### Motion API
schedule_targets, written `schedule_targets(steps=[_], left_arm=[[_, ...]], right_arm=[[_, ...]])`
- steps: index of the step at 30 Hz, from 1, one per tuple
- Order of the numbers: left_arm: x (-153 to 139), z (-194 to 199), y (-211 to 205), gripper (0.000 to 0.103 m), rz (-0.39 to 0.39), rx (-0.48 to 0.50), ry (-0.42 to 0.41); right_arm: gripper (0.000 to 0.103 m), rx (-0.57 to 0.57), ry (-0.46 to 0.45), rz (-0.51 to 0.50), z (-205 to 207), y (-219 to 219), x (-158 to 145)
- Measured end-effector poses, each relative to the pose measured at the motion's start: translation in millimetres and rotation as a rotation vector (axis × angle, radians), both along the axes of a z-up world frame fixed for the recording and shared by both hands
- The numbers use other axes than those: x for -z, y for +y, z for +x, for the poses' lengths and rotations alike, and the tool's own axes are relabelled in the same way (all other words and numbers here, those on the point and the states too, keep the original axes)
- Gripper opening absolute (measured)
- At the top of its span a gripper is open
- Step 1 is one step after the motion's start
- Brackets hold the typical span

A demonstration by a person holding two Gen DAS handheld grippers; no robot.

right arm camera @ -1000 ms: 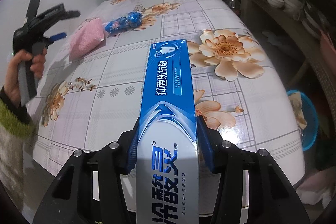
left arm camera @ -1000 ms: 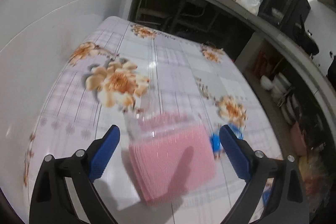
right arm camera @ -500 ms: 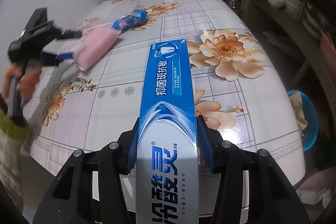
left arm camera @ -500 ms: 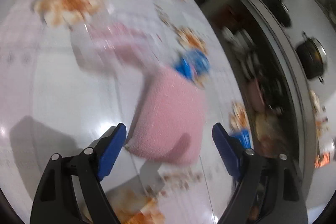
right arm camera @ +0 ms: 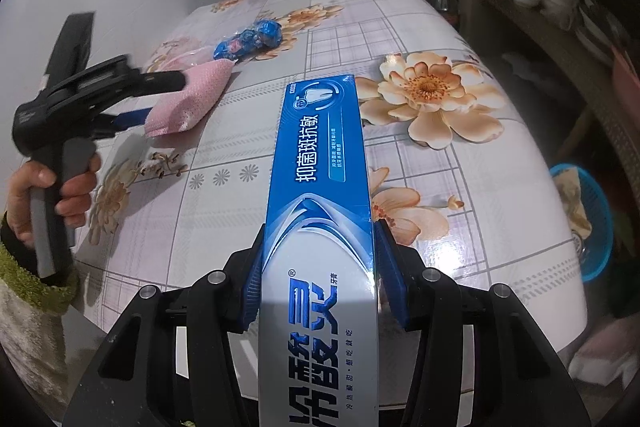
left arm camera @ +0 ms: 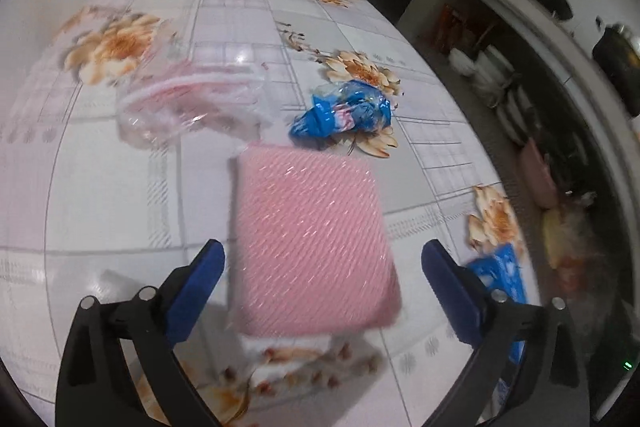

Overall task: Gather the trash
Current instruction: 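Grasp the pink sponge with the left gripper while the right gripper holds the toothpaste box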

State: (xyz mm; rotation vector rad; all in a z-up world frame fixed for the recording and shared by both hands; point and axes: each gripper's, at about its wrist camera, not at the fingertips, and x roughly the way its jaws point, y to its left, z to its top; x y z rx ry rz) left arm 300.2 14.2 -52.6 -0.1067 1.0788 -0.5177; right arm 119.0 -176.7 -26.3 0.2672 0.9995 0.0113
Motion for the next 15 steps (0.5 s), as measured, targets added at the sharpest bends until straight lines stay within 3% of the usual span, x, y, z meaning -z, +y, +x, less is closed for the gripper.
schedule_targets(steps=[5,7,9,12,15], left_arm=[[11.2,1.6,-32.7,0.097,0.197,0.03,-0.078],[13.3,2.0,-35.2,0.097,0.241,0.022,-0.096],[13.4,1.3,-32.9,0.096,0.228,0.01,-0.102],[11.4,-2.9,-27.5,0.081,0.232,-0.006,-0.117],[9.4,-11.4,-23.3,0.08,0.21,0.003,-0.11]], right_arm=[[0.047,-0.002,-0.003,0.012,-1.1,-1.7,-0.5],[0.047,-0.004,-0.005,0.014,-1.5,-2.2,-0.7],[0.047,-0.006,-0.006,0.016,-1.6,-2.1,-0.8],[0.047,-0.009,-0.004,0.022,-1.7,-3.8,-0.9],[0.047,-0.009,-0.003,0.023,-1.2,-4.2,-1.3]])
